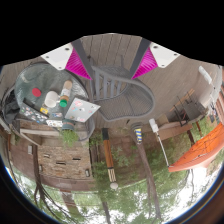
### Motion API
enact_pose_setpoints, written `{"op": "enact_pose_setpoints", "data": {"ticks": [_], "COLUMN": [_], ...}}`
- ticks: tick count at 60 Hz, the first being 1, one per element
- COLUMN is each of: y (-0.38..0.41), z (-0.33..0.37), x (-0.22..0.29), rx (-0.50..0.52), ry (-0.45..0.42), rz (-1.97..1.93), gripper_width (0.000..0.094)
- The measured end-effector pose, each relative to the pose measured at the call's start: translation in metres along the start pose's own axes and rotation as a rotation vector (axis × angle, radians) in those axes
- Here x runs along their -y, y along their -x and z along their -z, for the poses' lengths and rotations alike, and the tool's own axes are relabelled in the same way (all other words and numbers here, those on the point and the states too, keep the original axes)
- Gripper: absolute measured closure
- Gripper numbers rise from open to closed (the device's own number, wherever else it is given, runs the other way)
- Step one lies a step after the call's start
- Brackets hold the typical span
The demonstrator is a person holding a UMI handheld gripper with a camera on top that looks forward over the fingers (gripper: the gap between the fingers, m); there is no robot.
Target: Pour water
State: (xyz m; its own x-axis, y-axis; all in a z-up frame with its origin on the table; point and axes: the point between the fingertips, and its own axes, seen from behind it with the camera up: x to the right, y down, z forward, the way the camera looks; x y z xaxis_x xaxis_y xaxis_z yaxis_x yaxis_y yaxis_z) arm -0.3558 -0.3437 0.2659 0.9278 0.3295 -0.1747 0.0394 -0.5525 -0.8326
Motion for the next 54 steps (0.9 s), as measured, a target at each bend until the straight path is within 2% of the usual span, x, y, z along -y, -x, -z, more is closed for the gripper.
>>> {"op": "enact_pose_setpoints", "data": {"ticks": [18,32,39,41,48,54], "y": [-0.050,-0.127,-0.182,-0.168,-0.209,-0.242], "z": [-0.019,-0.062,-0.117,-0.144,-0.198,-0.237], "x": [-0.005,-0.025,-0.042,-0.042,-0.036,-0.027], "rx": [-0.184,-0.337,-0.415,-0.432,-0.450,-0.464], "ry": [0.023,-0.067,-0.122,-0.142,-0.214,-0.240], "rz": [-0.032,-0.089,-0.103,-0.107,-0.079,-0.012], "gripper_width": [0.0106,0.0099,0.0105,0.0106,0.0106,0.0111]}}
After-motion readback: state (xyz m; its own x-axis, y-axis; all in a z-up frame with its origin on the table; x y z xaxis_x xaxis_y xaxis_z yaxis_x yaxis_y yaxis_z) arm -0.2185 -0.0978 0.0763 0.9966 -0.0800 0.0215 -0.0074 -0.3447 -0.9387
